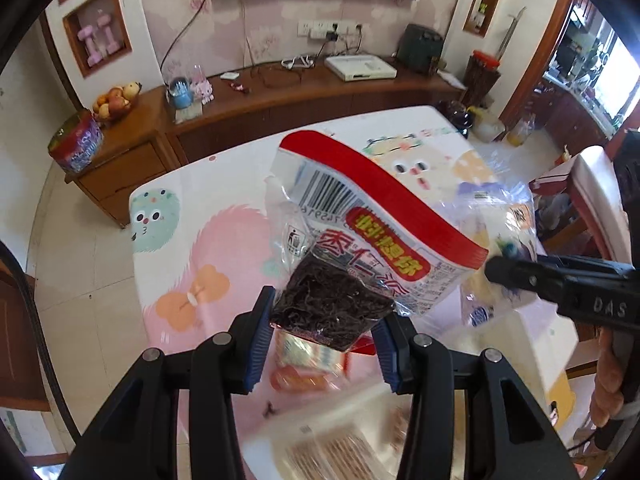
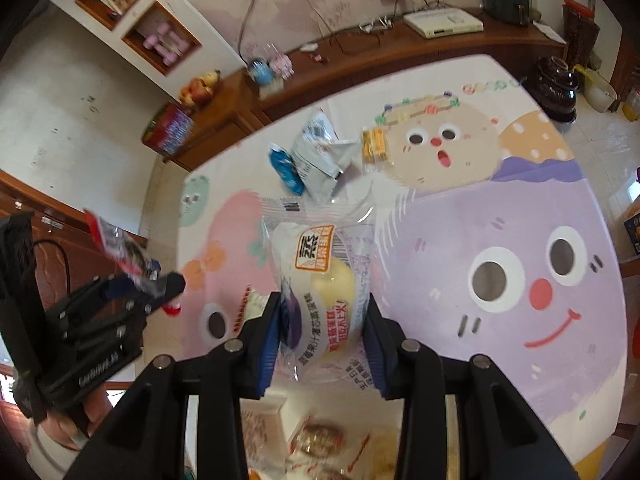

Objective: Organize snacks
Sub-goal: 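Carry the red-labelled bag with the left tool while the right carries the bun bag over the tray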

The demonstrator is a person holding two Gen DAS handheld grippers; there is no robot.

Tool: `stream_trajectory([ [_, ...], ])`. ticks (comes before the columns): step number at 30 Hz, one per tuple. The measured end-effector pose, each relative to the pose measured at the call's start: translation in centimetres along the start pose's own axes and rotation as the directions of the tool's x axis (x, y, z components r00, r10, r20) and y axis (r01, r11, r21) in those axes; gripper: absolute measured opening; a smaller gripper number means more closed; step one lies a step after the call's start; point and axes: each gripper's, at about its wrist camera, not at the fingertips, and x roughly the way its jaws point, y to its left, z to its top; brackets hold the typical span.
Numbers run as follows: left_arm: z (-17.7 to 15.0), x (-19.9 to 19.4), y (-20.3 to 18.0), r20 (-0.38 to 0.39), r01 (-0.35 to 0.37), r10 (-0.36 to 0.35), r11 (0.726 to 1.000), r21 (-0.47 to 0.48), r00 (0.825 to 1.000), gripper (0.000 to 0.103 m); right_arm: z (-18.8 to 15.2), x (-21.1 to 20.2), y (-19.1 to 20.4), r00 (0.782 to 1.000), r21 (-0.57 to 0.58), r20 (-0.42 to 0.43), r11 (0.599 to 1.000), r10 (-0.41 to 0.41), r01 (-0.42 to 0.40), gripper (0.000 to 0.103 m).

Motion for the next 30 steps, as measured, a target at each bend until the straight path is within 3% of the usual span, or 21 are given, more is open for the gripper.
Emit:
stream_trajectory([
  [7,-4.0,-6.0,-3.3,0.045,-0.013,0.016,0.999,-0.048,0.999,0.045,-3.1,-6.4,0.6,0.997,-0.073,0.068,0.997,0.026,-0.021,0.038],
  [14,-8.7,-8.1,-5.9,0.027,-0.066,0.069,0.994,-0.084,0.997,0.045,-7.6,-9.5,0.8,0.997,-0.137,0.067,0.990,0.030,-0.021,0.038],
  [25,-14.9,-7.3,-7.9,-0.028,-0.113,0.110,0.982,-0.153,0.994,0.045,-15.7,-7.8,1.7,0.998,-0.247,-0.048,0.969,-0.030,0.018,0.038],
  [30,-17.3,-6.4,-8.3,-0.066,-0.138,0.129,0.978,-0.157,0.989,0.045,-17.8,-6.5,1.5,0.994,-0.255,-0.092,0.966,-0.066,0.040,0.039],
])
